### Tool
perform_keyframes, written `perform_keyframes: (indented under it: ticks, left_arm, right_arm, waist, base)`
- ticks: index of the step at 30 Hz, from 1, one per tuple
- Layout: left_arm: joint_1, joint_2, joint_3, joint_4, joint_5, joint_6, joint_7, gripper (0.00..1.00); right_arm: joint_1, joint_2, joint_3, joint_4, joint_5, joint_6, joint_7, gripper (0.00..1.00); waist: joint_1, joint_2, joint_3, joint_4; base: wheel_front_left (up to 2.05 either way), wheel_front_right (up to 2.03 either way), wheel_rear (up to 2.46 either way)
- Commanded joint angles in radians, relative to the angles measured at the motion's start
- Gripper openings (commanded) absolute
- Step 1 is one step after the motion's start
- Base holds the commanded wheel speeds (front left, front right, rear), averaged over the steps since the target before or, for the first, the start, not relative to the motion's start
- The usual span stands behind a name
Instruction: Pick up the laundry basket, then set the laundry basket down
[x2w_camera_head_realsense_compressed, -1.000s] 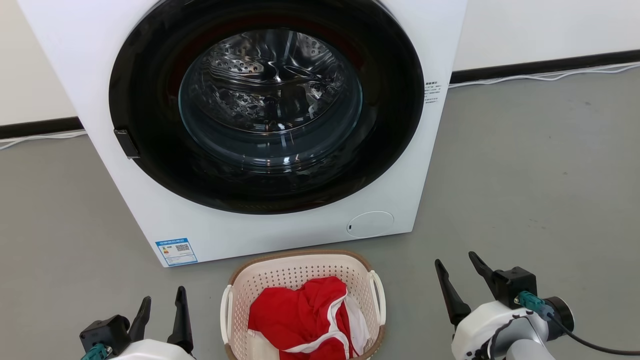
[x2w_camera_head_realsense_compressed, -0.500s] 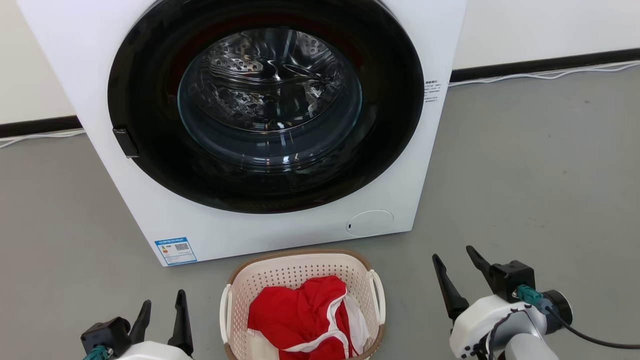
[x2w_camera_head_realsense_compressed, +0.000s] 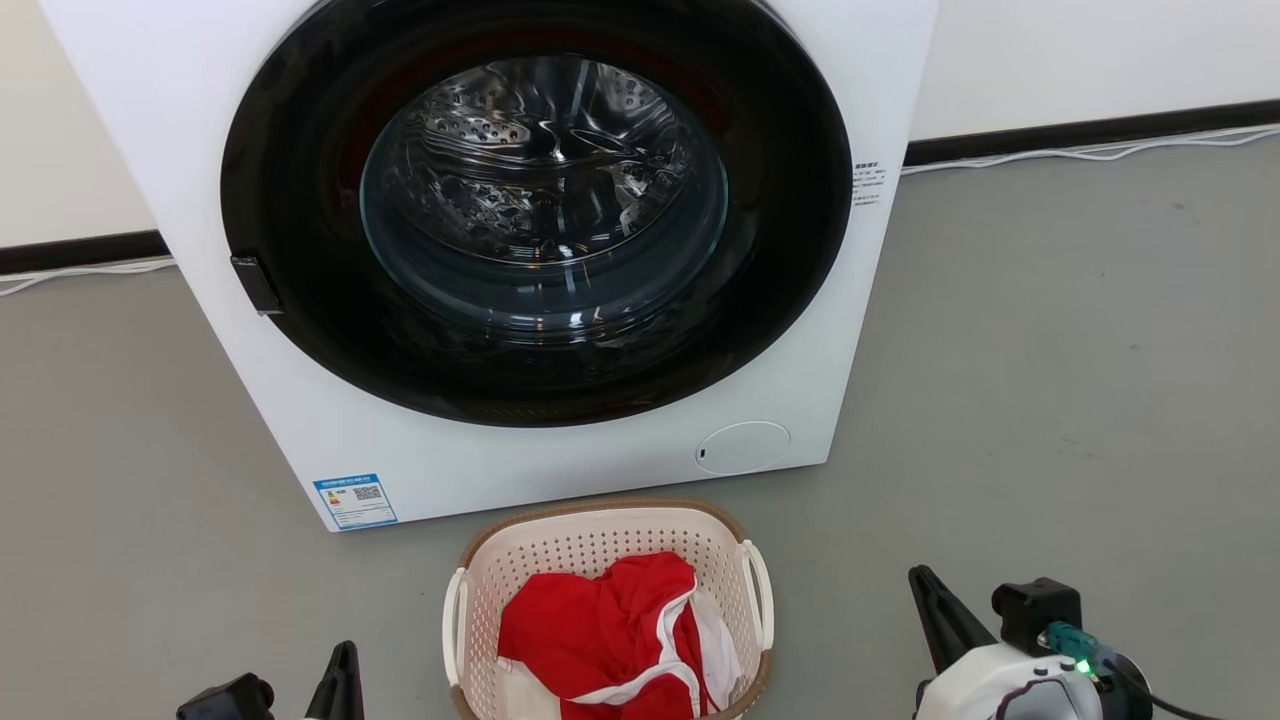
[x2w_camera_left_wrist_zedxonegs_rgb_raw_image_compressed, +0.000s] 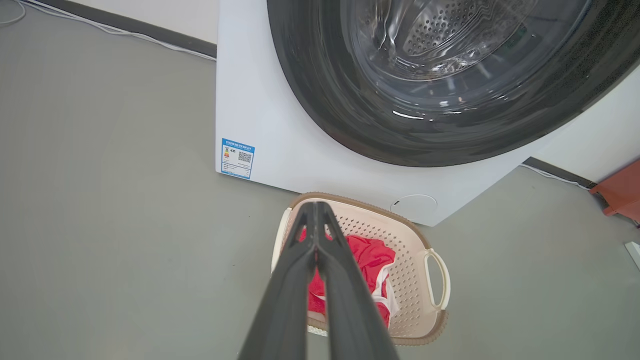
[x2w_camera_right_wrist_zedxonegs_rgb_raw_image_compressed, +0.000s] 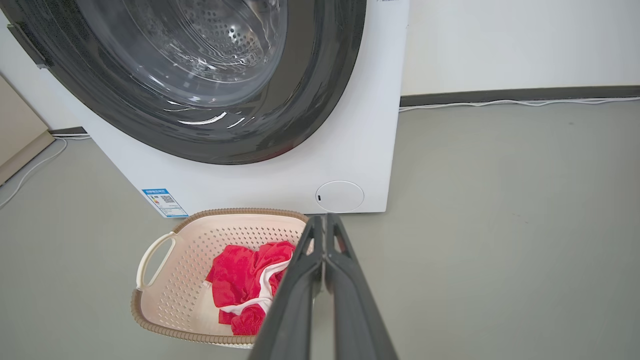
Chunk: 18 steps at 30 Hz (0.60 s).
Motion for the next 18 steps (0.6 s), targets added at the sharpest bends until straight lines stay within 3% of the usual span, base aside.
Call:
perform_keyframes:
  ticks: [1, 5, 18]
  left_arm:
    - [-0.029, 0.010, 0.010, -0.029, -0.026, -0.009, 0.002, 0.00]
    - [-0.032, 0.009, 0.013, -0.034, -0.064, -0.014, 0.010, 0.00]
    - [-0.046, 0.006, 0.025, -0.049, -0.188, -0.032, 0.040, 0.00]
  right_arm:
    - [-0.040, -0.001, -0.007, -0.033, 0.034, 0.000, 0.006, 0.00]
    - [-0.034, -0.001, -0.010, -0.048, 0.086, 0.000, 0.012, 0.00]
    - [-0.021, -0.001, -0.026, -0.093, 0.249, 0.000, 0.039, 0.00]
  waist:
    - [0.0019, -0.0001, 0.000, 0.002]
    - [0.0000, -0.0001, 0.002, 0.006]
    - [-0.0002, -0.0001, 0.005, 0.021]
  base:
    - [0.00, 0.00, 0.00]
    - [0.00, 0.00, 0.00]
    - [0.00, 0.00, 0.00]
